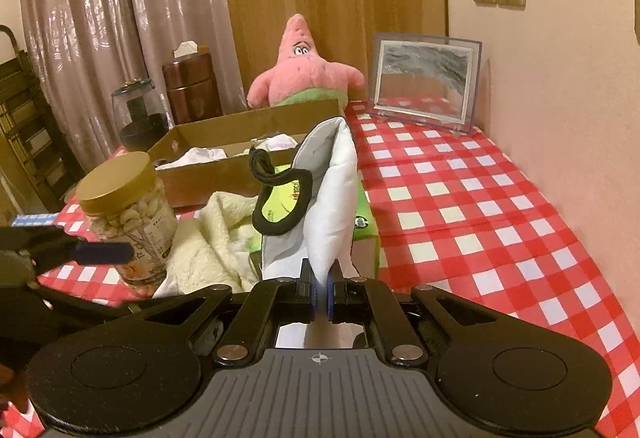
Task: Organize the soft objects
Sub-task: 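Grasp the cream towel with the left tool while the right tool holds the white cloth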
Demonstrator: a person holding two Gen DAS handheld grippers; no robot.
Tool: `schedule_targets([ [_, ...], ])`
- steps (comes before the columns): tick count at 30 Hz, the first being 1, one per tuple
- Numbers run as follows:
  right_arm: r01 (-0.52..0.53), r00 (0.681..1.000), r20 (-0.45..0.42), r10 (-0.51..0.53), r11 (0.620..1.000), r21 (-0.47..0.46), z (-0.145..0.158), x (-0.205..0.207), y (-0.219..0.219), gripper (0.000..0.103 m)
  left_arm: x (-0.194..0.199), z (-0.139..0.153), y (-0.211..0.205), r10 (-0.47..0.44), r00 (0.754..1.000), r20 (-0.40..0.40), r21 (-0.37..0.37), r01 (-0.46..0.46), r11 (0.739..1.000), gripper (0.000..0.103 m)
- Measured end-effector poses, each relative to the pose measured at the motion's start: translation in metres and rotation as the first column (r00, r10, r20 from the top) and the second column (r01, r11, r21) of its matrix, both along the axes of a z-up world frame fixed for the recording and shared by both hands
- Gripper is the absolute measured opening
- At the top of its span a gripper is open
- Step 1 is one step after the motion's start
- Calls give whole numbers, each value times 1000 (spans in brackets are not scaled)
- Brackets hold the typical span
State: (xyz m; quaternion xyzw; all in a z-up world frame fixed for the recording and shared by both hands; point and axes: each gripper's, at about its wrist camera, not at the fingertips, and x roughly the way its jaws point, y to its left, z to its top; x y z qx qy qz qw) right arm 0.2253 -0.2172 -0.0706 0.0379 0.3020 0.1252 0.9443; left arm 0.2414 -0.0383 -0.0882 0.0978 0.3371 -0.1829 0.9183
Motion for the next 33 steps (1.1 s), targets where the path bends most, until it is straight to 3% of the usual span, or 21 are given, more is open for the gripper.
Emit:
schedule_targets([
  [13, 10, 1000, -15, -10, 1000, 15, -6, 7, -3, 5, 38, -51, -30, 1, 998, -64, 104, 5, 995, 86],
  [14, 8, 1000, -15, -8, 1000, 15, -6, 7, -3, 5, 40, -54, -31, 6, 998, -64, 110, 1, 994, 84],
  [18, 3, 1000, -14, -3, 1000, 13, -6, 7, -2, 5, 46, -58, -29, 24, 996, -88, 107, -14, 994, 51],
  [20, 3, 1000, -15, -3, 1000, 15, -6, 7, -2, 5, 45, -55, -26, 29, 995, -91, 95, -21, 995, 29],
  [22, 1, 1000, -13, -1, 1000, 15, -6, 7, -2, 5, 44, -51, -24, 37, 995, -88, 100, -29, 995, 18],
  [33, -4, 1000, 11, 3, 1000, 10, -1, 2, 0, 5, 22, 7, -3, 54, 998, 16, 26, -55, 998, 16],
])
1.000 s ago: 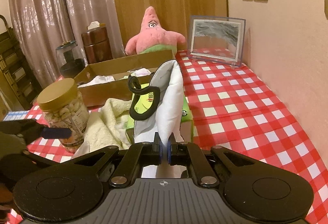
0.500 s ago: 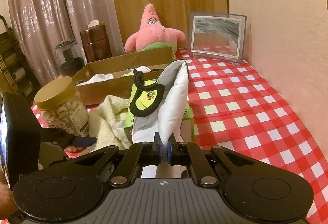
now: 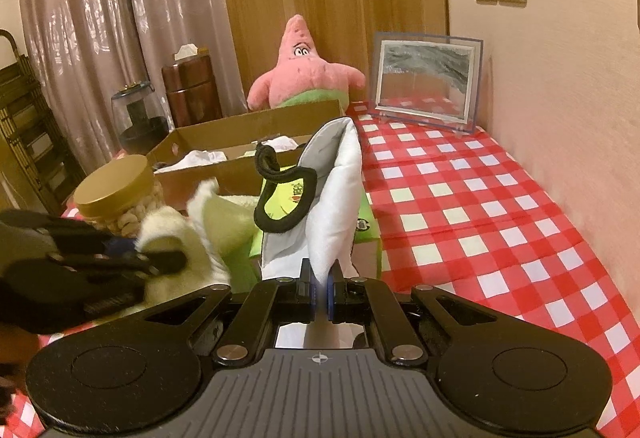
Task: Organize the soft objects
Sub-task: 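Grasp the cream towel with the left tool while the right tool holds the white cloth, then lift the towel and cloth and carry both toward the cardboard box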
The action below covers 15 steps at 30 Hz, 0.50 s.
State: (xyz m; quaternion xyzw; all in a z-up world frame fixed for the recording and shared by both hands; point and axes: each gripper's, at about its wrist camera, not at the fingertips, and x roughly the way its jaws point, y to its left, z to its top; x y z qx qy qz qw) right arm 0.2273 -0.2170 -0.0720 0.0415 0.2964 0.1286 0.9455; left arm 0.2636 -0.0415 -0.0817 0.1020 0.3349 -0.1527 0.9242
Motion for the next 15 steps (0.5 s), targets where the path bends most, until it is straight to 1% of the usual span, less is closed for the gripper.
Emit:
schedule_targets([
  [5, -12, 1000, 15, 12, 1000, 2, 7, -4, 3, 5, -18, 31, 8, -3, 999, 51, -14, 3, 1000, 15],
  [8, -21, 1000, 21, 21, 1000, 9, 13, -8, 4, 5, -30, 47, 12, -7, 998, 64, -33, 9, 999, 15],
  [15, -28, 999, 43, 27, 999, 23, 32, -22, 3, 5, -62, 83, 22, -22, 993, 113, -51, 28, 998, 15],
])
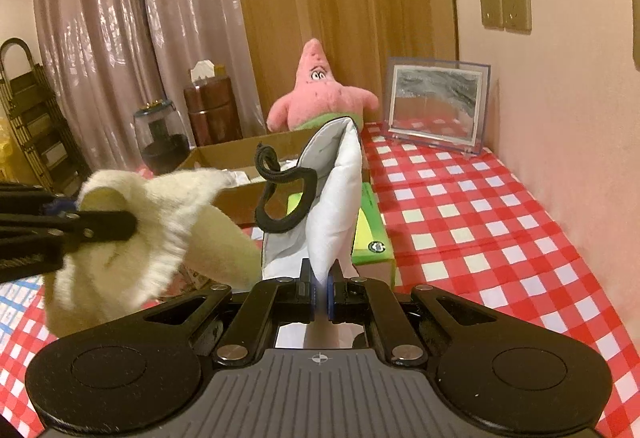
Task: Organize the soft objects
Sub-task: 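Lift the towel and cloth and carry both toward the cardboard box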
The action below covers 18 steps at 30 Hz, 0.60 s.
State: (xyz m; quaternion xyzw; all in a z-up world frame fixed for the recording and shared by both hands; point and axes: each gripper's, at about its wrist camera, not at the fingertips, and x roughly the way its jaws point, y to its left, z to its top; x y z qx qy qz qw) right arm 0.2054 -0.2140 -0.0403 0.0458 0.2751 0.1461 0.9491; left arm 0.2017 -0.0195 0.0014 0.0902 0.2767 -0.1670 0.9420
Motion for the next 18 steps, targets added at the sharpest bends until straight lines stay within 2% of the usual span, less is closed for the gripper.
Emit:
schedule_targets([
  [9, -8, 999, 37, 8, 1000, 10, 23, -16, 0, 5, -30, 36, 16, -10, 999, 37, 17, 10, 1000, 15],
  [18, -35, 997, 66, 34, 999, 11, 43, -22, 4, 5, -48, 63, 43, 0, 999, 37, -13, 1, 1000, 15],
])
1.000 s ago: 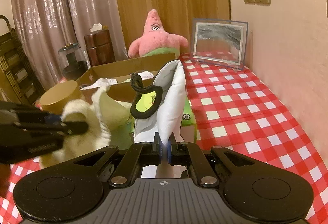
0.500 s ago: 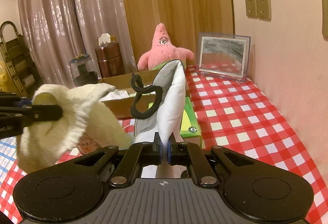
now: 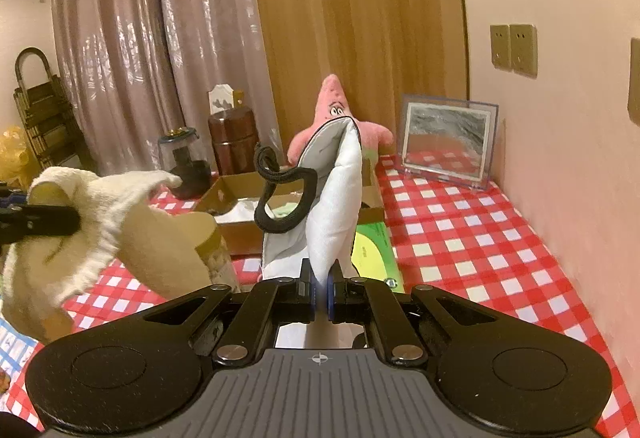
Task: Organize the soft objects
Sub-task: 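Lift the towel and cloth and carry both toward the cardboard box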
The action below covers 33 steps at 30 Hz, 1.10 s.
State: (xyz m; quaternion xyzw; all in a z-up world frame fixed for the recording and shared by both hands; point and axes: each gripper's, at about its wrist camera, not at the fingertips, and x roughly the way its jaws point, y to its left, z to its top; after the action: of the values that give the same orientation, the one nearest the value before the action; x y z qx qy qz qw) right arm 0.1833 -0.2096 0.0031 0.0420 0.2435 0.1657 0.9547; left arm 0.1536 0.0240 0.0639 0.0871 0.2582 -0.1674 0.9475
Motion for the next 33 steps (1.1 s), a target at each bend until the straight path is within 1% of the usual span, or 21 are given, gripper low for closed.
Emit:
schedule_targets([
  [3, -11, 1000, 7, 11, 1000, -3, 6, 4, 2, 5, 0, 12, 11, -2, 1000, -1, -15, 2, 1000, 15],
  [8, -41, 999, 18, 41, 999, -5, 19, 16, 6, 5, 8, 36, 28, 6, 1000, 19, -17, -5, 1000, 15],
  [13, -71, 997, 15, 71, 997, 19, 33, 35, 8, 5, 23, 56, 43, 22, 999, 37, -10, -21, 1000, 15],
  [18, -108, 994, 18, 107, 994, 33, 46, 58, 12, 5, 47, 67, 59, 50, 998, 48, -3, -50, 999, 15],
  [23, -134, 991, 20, 134, 990, 36, 57, 95, 18, 5, 84, 71, 70, 69, 996, 53, 19, -70, 997, 15],
  [25, -141, 990, 14, 141, 990, 28, 59, 114, 21, 5, 104, 70, 75, 76, 996, 44, 14, -77, 997, 15],
  [28, -153, 988, 2, 153, 988, 24, 58, 145, 27, 5, 136, 64, 80, 84, 996, 31, 8, -85, 996, 15],
  [33, -164, 986, -27, 165, 986, 36, 51, 198, 34, 5, 186, 47, 82, 100, 995, 31, 18, -100, 995, 15],
])
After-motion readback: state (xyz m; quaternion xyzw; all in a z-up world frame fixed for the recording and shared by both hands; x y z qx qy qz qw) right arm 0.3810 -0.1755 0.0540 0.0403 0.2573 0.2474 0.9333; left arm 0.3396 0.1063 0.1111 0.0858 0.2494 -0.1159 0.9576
